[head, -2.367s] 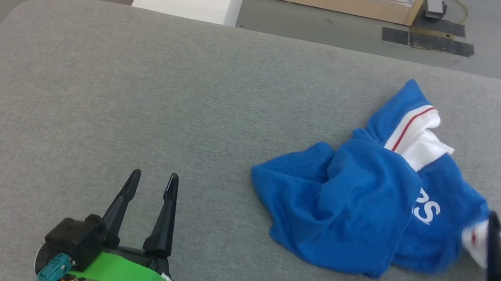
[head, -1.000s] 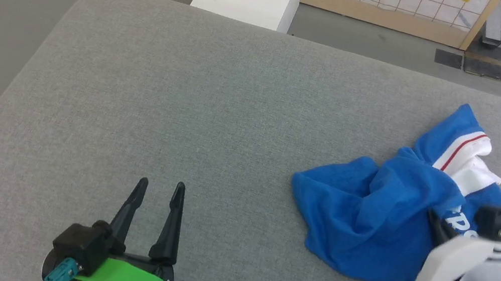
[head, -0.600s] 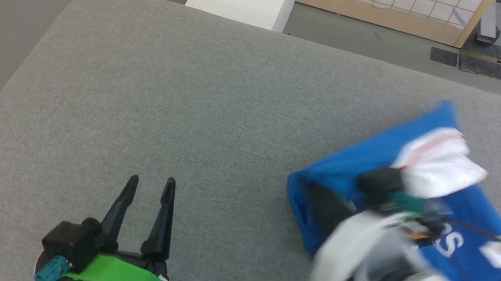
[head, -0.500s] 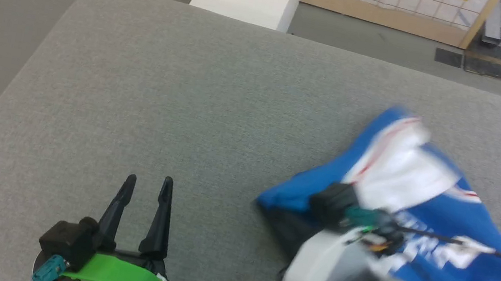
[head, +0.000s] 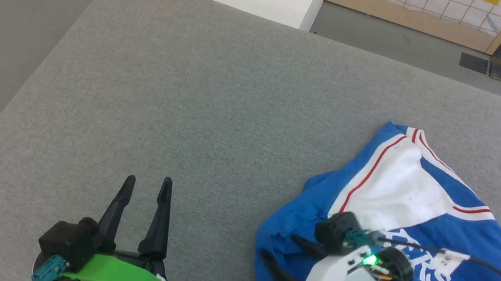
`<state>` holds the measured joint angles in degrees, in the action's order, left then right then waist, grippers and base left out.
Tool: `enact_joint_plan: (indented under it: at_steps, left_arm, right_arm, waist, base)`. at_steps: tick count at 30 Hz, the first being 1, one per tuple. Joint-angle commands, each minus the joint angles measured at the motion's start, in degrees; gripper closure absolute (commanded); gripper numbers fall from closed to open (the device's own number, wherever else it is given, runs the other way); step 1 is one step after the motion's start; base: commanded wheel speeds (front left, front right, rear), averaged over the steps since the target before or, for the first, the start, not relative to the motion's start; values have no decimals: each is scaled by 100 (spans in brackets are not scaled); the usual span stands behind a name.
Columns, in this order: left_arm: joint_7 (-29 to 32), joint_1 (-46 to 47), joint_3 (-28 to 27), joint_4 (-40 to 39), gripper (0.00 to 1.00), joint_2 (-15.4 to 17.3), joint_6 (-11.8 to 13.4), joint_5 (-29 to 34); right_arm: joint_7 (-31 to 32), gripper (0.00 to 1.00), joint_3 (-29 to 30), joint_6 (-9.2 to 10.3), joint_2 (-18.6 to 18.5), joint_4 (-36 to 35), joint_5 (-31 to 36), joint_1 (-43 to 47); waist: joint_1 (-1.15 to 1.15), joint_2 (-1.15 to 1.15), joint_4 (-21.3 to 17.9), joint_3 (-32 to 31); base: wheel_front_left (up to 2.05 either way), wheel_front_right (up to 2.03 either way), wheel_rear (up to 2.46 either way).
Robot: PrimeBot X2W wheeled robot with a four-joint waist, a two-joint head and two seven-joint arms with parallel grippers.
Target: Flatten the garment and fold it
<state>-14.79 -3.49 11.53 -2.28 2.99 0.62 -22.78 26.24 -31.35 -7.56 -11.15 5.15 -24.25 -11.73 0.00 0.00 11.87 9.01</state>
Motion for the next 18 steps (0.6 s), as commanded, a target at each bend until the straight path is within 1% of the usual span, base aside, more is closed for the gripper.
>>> enact_joint_plan:
  at_steps: [1, 4, 8, 14, 18]
  left_arm:
    - [-21, -17, -22, -1, 0, -12, 17, -9]
    - [-21, -52, -48, -12, 0, -12, 3, 40]
    - [-21, -121, -69, -31, 0, -12, -21, 118]
    - [-21, -226, -141, -81, 0, -12, -73, 233]
    - [-21, -290, -175, -96, 0, -12, -106, 282]
  right_arm:
    - [12, 0, 87, 8, 10, -85, -49, -3]
    - [108, 0, 387, 8, 61, -320, -195, 93]
    - [95, 0, 984, 8, 147, -741, -210, 334]
    - [-203, 0, 2293, 8, 469, -1499, 227, 949]
    - [-763, 0, 3104, 8, 673, -1831, 724, 1327]
  waist:
    - [0, 0, -66, -62]
    - [0, 0, -175, -163]
    - [0, 0, -323, -299]
    - [0, 0, -603, -387]
    - [0, 0, -794, -411]
  base:
    - [0, 0, 0]
    - [0, 0, 0]
    - [0, 0, 0]
    - [0, 0, 0]
    - [0, 0, 0]
